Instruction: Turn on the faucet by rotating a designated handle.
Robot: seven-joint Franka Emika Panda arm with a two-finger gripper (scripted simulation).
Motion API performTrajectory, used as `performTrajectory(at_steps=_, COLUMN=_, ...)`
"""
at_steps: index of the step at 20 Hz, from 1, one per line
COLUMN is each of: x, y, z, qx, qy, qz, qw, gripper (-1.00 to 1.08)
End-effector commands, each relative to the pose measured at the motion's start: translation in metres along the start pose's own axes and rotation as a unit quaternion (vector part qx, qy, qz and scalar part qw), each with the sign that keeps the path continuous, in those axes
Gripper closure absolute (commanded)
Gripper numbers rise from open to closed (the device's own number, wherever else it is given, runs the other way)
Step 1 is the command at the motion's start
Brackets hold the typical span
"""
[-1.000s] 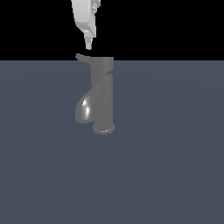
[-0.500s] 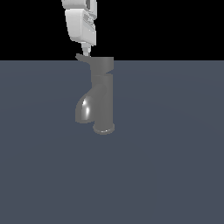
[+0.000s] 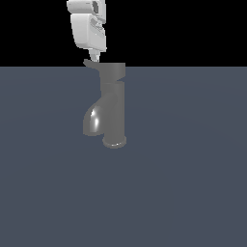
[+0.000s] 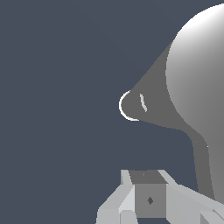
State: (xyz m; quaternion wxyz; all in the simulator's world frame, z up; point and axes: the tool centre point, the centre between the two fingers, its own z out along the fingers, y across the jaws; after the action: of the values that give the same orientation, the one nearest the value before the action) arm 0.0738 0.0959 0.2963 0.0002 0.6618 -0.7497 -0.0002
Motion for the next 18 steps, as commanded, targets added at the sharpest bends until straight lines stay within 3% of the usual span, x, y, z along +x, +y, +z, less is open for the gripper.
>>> performTrajectory(at_steps=1, x=-0.002, y=0.005, z=0.0, qx=0.0, qy=0.0, qz=0.0, qw=1.0, gripper=1.08)
performTrajectory(at_steps=18, x=-0.016, y=0.056, z=0.0, qx=0.0, qy=0.0, qz=0.0, qw=1.0, gripper=1.08)
